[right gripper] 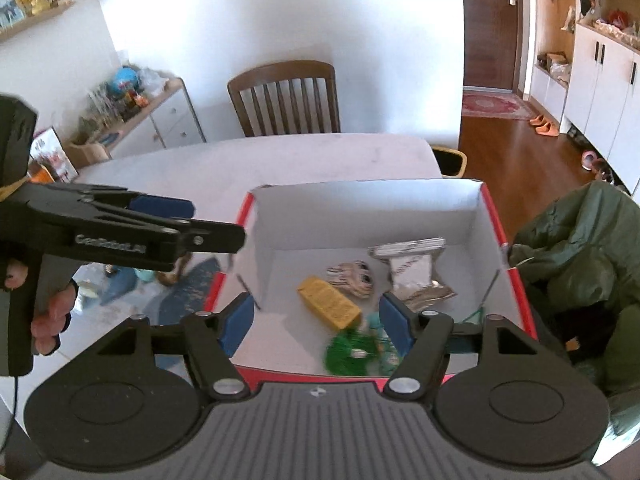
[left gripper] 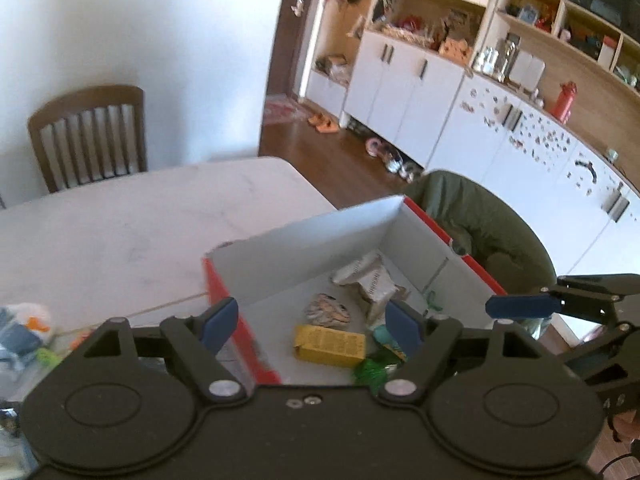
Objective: Organize objects
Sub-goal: 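Withdraw both grippers from the box back toward the table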
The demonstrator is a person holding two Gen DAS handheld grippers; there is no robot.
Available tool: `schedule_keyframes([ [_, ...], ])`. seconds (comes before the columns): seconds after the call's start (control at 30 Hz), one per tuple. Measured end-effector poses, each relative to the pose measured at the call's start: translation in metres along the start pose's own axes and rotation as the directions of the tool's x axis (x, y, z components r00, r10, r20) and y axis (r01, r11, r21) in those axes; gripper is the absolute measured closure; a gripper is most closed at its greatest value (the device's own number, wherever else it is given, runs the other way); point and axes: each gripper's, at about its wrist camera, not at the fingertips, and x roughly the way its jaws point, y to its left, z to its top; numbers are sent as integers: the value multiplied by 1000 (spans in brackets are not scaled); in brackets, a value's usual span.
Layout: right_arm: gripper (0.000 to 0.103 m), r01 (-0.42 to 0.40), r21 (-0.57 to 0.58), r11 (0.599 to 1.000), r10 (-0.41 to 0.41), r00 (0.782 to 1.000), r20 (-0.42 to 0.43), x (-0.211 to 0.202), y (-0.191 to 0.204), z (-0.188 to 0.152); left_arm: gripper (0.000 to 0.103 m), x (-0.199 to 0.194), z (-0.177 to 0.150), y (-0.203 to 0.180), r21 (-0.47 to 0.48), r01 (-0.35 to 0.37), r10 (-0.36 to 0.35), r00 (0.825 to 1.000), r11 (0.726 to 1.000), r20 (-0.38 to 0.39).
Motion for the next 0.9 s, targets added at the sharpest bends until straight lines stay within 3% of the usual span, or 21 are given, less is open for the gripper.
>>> schedule_keyframes([
  [0.47, 22, -94, -37, 995, 97, 992, 83, -11, 86, -3, 1, -95, -30, 67, -74, -51, 59, 992, 996, 113],
  [0.9, 21, -146, -71, 987, 151, 985, 77, 13, 162, 1, 1, -132, -74, 145, -149, -101, 119, 986, 984, 121],
])
